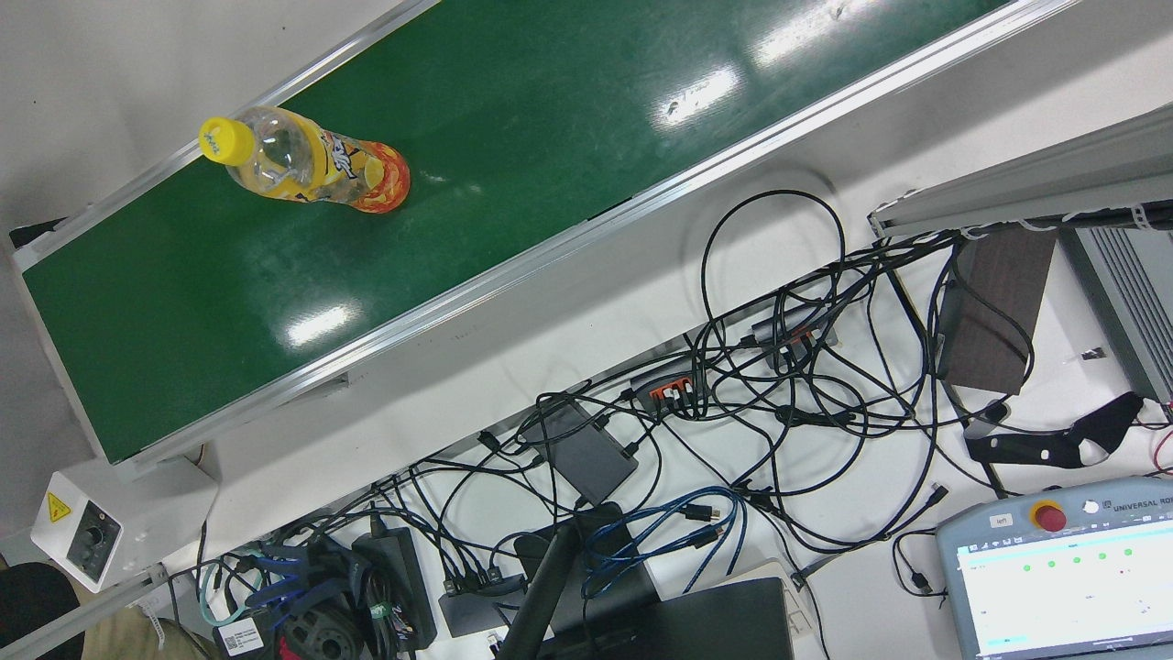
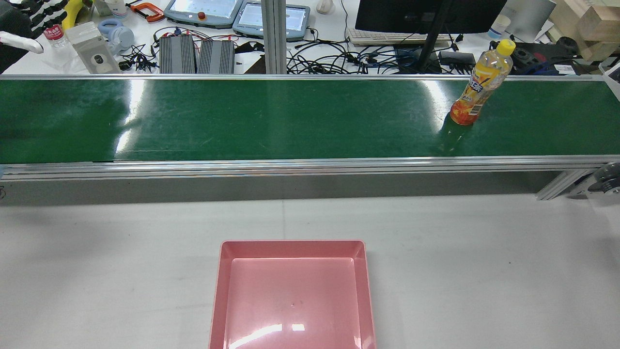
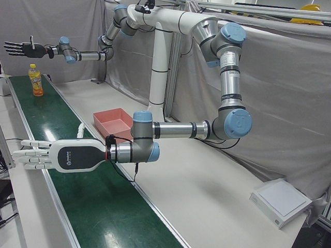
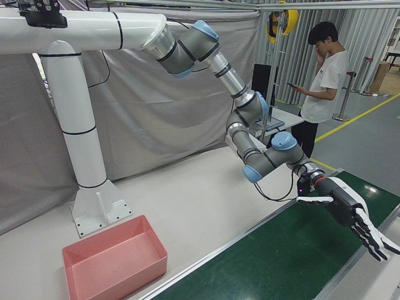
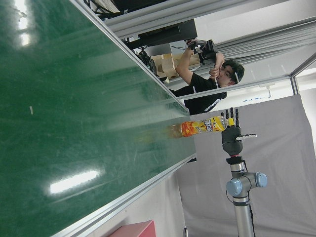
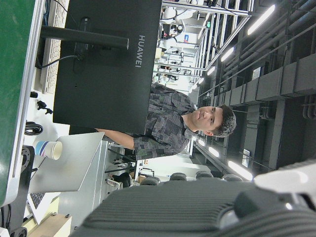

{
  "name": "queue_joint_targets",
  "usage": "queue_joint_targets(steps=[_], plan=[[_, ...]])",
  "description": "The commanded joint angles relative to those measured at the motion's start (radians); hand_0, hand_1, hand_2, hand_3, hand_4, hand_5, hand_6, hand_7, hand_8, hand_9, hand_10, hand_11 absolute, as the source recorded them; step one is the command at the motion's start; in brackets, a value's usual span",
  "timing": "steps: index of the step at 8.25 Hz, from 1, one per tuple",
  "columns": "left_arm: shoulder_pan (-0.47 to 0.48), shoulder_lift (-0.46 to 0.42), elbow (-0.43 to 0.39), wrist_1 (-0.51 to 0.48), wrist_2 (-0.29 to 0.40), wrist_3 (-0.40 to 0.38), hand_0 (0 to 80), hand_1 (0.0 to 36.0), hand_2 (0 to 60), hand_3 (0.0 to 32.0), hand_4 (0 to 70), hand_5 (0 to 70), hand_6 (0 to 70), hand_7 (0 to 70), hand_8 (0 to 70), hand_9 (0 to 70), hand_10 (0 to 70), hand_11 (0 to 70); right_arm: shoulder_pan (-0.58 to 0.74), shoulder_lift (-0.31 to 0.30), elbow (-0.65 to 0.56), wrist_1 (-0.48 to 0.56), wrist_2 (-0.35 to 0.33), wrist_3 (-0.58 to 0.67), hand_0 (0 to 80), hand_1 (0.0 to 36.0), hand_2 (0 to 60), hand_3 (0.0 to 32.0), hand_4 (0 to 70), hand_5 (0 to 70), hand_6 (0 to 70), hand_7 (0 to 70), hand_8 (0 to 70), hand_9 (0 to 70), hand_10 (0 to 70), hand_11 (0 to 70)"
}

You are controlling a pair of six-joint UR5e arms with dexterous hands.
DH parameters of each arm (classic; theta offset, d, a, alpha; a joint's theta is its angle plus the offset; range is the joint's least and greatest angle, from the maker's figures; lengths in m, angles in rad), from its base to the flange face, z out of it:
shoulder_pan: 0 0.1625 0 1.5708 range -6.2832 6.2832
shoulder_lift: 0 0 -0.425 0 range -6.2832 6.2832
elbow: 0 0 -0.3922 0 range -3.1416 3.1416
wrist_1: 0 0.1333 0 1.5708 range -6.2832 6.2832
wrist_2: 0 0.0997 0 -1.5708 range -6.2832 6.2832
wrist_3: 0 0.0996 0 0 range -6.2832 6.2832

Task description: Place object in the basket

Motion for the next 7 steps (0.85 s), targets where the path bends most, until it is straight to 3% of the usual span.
queue_joint_targets(steps=[1, 7], plan=[[0.0, 0.001, 0.001, 0.0, 0.0, 0.0, 50.1, 4.5, 0.0, 0.0, 15.9, 7.4, 0.0, 0.0, 4.2, 8.2, 4.7, 7.8, -0.001, 0.0, -0.001, 0.0, 0.002, 0.0, 0.0, 0.0, 0.0, 0.0, 0.0, 0.0, 0.0, 0.0, 0.0, 0.0, 0.0, 0.0], [0.0, -0.002, 0.001, 0.0, 0.0, 0.0, 49.9, 4.5, 0.0, 0.0, 16.0, 7.7, 0.0, 0.0, 4.0, 8.1, 4.9, 8.1, -0.001, 0.0, -0.003, 0.0, 0.0, 0.0, 0.0, 0.0, 0.0, 0.0, 0.0, 0.0, 0.0, 0.0, 0.0, 0.0, 0.0, 0.0]])
